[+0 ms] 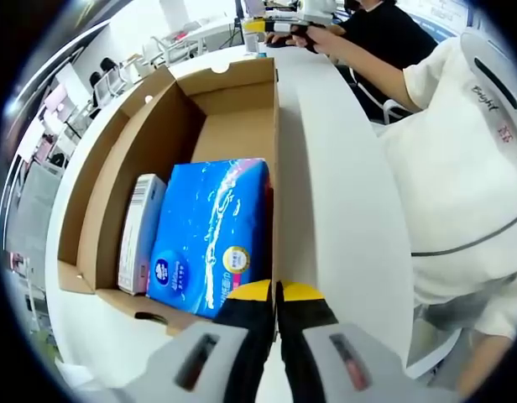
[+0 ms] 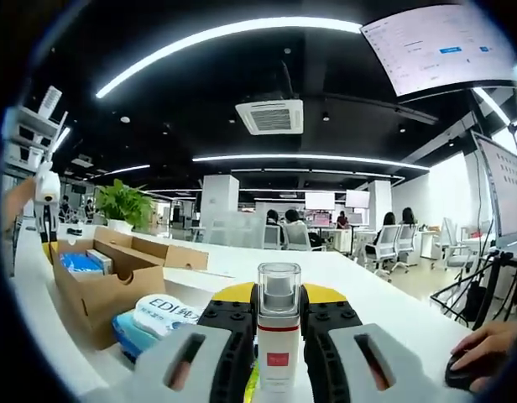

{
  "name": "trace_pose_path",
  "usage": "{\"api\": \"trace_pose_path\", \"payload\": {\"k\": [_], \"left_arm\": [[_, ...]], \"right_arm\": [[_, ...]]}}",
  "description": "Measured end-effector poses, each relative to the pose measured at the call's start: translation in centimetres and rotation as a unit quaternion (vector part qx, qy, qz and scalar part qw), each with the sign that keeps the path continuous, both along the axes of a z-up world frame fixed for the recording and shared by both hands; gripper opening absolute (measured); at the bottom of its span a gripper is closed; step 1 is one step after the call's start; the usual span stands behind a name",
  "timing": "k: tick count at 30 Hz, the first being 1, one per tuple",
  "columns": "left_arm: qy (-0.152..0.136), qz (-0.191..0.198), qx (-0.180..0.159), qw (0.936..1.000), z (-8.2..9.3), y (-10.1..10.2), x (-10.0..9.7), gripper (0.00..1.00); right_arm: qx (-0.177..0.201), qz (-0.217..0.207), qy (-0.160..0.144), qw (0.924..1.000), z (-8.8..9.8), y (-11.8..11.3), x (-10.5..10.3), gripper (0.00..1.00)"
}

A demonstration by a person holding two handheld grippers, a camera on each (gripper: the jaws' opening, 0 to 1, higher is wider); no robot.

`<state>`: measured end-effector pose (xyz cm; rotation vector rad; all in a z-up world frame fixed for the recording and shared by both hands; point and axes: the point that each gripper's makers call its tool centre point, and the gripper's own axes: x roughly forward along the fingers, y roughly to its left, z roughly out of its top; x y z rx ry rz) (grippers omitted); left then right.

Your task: Operate the shoe box by opening the lid, removing the specified soft item, and placing it in the target area until the item is outside and the box remains undamaged.

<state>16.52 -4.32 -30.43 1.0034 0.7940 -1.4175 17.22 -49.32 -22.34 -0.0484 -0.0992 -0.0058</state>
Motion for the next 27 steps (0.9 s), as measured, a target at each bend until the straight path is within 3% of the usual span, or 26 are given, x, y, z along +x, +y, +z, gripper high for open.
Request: {"api": "trace_pose_path", "payload": {"k": [5, 11, 27], "left_arm": [[0.0, 0.0, 0.0, 1.0, 0.0, 0.0, 0.0, 0.01], [0.0, 0.0, 0.0, 1.0, 0.0, 0.0, 0.0, 0.01], [0.0, 0.0, 0.001, 1.0, 0.0, -0.1, 0.0, 0.01]], "right_arm": [[-0.007, -0.007, 0.034, 0.9994, -2.0, 0.1, 0.3, 0.18], [0.003, -0.004, 0.021, 0.9998, -2.0, 0.0, 0.5, 0.18], [0.002, -0.004, 0.039, 0.9992, -2.5, -0.2, 0.8, 0.21]]}}
